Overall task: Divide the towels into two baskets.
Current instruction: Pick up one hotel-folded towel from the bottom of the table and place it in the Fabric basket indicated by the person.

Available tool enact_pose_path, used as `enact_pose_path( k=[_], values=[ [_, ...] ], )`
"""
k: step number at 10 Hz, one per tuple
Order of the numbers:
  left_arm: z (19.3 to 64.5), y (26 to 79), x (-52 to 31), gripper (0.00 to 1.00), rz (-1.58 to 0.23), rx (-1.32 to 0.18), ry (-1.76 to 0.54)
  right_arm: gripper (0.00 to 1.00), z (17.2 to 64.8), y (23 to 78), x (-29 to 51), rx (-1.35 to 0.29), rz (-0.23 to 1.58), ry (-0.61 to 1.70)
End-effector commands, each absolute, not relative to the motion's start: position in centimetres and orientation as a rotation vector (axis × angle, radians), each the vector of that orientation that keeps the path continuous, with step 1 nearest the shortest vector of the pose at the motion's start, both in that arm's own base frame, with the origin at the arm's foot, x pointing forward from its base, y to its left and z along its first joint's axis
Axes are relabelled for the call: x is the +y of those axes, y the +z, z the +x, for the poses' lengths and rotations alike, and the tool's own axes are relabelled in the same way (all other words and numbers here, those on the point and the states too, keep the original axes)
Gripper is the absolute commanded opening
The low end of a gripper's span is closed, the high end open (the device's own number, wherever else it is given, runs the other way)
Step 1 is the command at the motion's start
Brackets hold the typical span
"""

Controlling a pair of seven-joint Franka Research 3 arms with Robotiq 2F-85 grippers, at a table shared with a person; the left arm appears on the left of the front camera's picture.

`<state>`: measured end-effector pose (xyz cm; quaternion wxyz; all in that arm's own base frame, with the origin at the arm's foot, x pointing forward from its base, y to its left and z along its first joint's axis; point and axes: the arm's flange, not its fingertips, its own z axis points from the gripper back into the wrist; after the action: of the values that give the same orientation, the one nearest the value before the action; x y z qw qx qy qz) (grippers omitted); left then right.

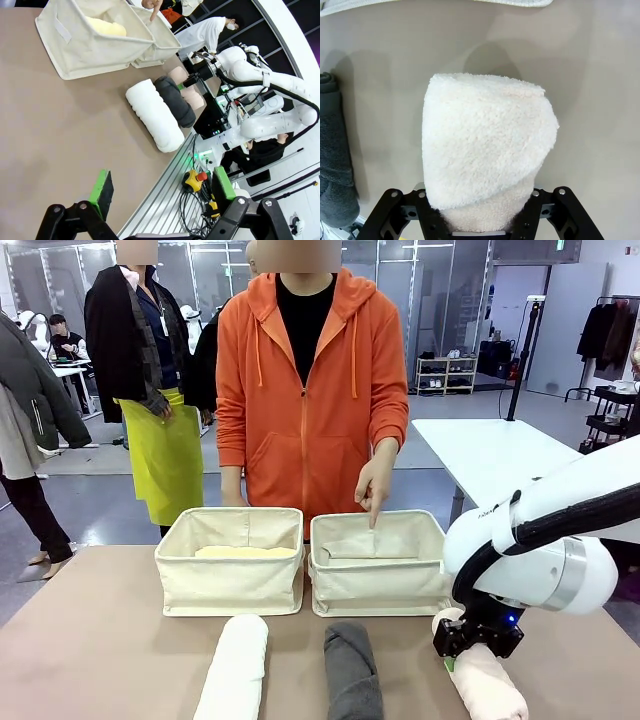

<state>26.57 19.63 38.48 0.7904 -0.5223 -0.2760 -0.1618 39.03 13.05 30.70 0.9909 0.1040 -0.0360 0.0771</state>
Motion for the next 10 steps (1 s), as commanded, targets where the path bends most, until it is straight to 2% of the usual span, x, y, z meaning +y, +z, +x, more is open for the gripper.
enact_pose_path(
  k=[1, 4, 6, 8, 10],
  values=[
    [26.5, 38.6, 19.8, 1.00, -1.128, -0.603, -0.348, 0.22, 33.0, 30.0, 11.8, -0.090, 0.208, 0.164],
    [26.5, 38.6, 19.8, 1.00, -1.128, -0.603, -0.348, 0.22, 33.0, 37.8, 13.7, -0.091, 0.212, 0.380],
    [26.5, 38.6, 19.8, 1.00, -1.128, -0.603, -0.348, 0.22, 33.0, 41.2, 15.6, -0.103, 0.153, 0.495],
    [26.5, 38.6, 19.8, 1.00, -1.128, -0.603, -0.348, 0.22, 32.7, 42.3, 16.1, -0.108, 0.174, 0.534],
    [26.5, 38.6, 19.8, 1.00, -1.128, -0.603, -0.348, 0.22, 33.5, 40.9, 16.8, -0.106, 0.161, 0.476]
  ],
)
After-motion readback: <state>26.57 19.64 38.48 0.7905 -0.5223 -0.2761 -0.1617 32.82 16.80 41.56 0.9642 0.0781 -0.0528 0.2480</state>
